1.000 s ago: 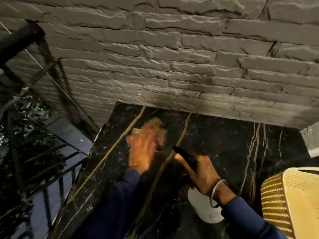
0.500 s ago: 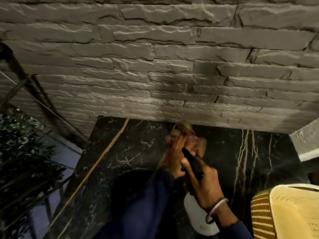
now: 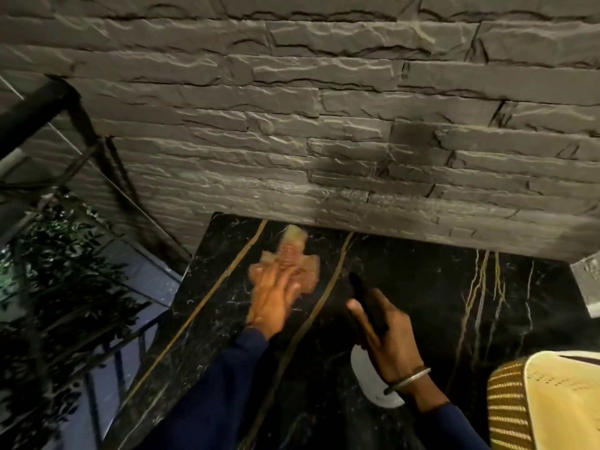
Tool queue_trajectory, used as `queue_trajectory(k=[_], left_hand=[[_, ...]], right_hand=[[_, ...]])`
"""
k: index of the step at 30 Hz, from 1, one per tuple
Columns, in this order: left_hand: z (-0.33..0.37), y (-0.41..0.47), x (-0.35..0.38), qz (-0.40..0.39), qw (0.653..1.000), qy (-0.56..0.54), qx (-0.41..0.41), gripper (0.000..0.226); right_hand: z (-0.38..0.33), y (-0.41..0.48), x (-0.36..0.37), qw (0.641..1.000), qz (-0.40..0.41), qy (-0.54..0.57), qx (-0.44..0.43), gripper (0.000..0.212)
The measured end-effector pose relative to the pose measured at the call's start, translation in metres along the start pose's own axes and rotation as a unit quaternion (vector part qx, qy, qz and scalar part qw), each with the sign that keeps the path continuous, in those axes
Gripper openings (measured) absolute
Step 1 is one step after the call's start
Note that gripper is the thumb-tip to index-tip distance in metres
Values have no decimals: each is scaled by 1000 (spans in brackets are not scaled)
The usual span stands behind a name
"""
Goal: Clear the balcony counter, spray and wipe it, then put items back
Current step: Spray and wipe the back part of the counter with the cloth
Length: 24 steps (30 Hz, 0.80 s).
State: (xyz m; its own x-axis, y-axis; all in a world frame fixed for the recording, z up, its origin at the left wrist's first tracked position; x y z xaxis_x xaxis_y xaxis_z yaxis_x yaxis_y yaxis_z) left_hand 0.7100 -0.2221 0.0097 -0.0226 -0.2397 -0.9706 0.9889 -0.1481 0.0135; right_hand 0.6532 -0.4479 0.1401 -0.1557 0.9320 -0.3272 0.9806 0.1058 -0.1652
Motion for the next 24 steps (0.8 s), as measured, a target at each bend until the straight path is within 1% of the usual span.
queue_trajectory(k=[2,3,4,6,8,10,13,16,20,22,24], left_hand=[[-55,-29,1,29,993,21,-113,53],[-66,-43,-2,34,989,28,-139,54],[-68,-54,-6,30,986,22,-160,55],[-61,-72,-9,35,984,43,-169,51],[-55,-89,-7,8,982,34,-187,48],[-47,-103,-4,-19,978,28,-207,50],[-34,-114,3,-49,983,-8,-179,52],[-30,-120,4,-39,990,-50,-126,50],[-22,-125,3,-52,991,-60,-108,52],[-11,-126,1,-46,993,-60,-92,52],[2,-128,1,-57,993,-62,-81,52]], right_hand=[[0,3,9,1000,11,-2,7,30],[0,5,14,1000,16,0,2,34],[1,6,17,1000,22,-3,-14,39],[7,8,25,999,34,8,-15,45],[13,9,35,1000,29,6,-3,43],[12,6,43,1000,24,8,-9,40],[16,3,52,999,35,12,-12,41],[17,-3,59,999,42,6,-24,41],[19,-10,56,998,54,-22,-38,36],[25,-13,47,996,68,-41,-32,40],[32,-17,36,994,91,-52,-24,47]])
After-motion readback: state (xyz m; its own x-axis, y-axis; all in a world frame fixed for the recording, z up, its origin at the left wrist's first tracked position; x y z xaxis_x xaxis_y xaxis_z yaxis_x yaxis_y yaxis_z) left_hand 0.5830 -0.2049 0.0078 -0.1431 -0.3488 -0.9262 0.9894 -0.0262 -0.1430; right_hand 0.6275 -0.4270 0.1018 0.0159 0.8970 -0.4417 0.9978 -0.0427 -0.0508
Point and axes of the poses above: each hand's wrist, its own y-axis towards the middle knuckle, its own x-axis out of the palm, z = x × y, the point moved 5 cm from there along y, towards the middle knuckle, and after that the axes turned 10 degrees about x, right-handed, at the moved point
